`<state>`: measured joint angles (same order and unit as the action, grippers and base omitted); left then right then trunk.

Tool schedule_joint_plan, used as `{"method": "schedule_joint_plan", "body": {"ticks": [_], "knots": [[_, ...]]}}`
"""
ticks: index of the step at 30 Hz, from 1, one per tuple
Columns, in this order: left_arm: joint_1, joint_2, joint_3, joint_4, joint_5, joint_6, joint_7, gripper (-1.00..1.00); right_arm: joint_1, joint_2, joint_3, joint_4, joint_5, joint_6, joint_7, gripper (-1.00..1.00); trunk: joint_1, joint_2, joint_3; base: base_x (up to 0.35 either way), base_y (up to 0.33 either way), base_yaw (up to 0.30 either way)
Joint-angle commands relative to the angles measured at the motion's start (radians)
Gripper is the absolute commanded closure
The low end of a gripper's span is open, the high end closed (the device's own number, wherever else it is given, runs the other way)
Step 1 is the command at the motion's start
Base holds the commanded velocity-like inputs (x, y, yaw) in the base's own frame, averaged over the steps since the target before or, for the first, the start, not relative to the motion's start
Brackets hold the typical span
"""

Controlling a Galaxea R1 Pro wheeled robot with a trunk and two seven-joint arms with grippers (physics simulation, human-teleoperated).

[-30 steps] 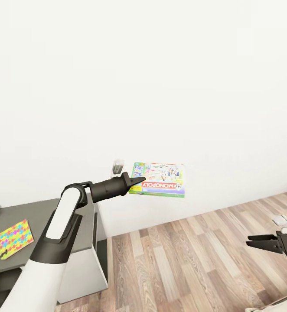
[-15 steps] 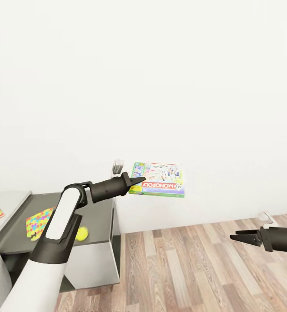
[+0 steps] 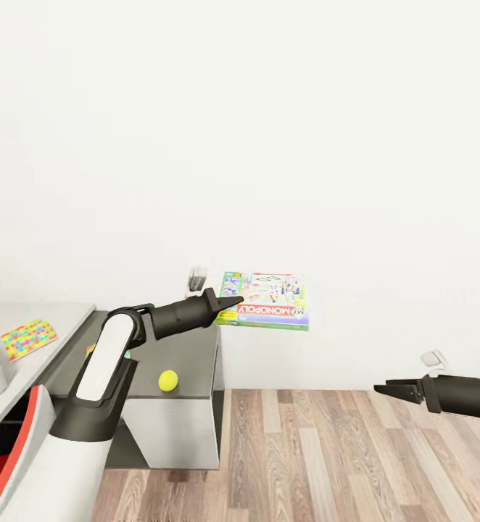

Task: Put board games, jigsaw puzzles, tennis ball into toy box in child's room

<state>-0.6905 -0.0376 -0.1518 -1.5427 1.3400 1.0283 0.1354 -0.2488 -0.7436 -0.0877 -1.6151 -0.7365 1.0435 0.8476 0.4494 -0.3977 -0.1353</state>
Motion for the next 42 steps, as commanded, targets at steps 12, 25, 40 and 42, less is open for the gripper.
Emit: {"method": "schedule_joint_plan", "body": {"ticks": [12, 25, 40, 42], "knots": [[-0.001, -0.001, 0.000, -0.005, 0.017, 0.003, 0.008, 1.00, -0.002, 0.004, -0.033, 0.000, 0.003, 0.004, 0.004, -1.00, 0.001, -0.002, -0.001, 0.000, 0.000, 0.096], [-0.001, -0.002, 0.000, -0.009, 0.017, 0.003, 0.007, 1.00, -0.002, 0.004, -0.104, 0.000, 0.003, 0.004, 0.011, -1.00, 0.001, -0.002, 0.003, 0.000, 0.000, 0.011], [-0.001, -0.004, 0.000, -0.008, 0.018, 0.003, 0.008, 1.00, 0.005, 0.006, -0.167, 0.000, 0.002, -0.043, 0.012, -1.00, 0.001, -0.002, 0.004, 0.000, 0.000, 0.171], [-0.001, -0.003, 0.000, -0.008, 0.018, 0.003, 0.008, 1.00, 0.006, 0.006, -0.167, 0.000, 0.002, -0.049, 0.011, -1.00, 0.001, -0.002, 0.004, 0.000, 0.000, 0.274]]}}
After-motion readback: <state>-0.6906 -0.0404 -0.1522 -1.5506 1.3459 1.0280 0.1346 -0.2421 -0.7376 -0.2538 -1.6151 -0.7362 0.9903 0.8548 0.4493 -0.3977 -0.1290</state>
